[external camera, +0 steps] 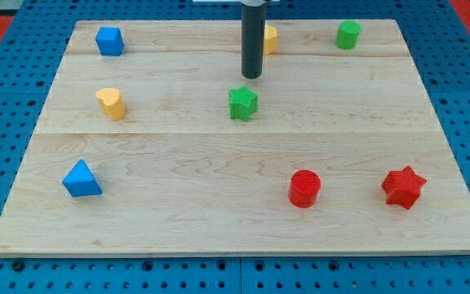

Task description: Push the blue cube into yellow heart

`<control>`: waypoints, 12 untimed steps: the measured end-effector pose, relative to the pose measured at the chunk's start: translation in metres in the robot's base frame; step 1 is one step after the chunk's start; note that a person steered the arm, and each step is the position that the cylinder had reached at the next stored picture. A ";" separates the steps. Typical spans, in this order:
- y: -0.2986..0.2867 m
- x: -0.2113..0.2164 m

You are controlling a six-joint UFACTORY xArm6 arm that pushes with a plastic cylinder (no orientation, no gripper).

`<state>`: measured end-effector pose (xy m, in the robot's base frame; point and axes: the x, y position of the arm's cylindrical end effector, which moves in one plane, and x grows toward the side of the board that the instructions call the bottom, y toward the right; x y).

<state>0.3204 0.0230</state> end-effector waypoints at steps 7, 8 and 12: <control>-0.128 -0.070; -0.136 -0.096; -0.223 -0.031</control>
<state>0.2893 -0.1995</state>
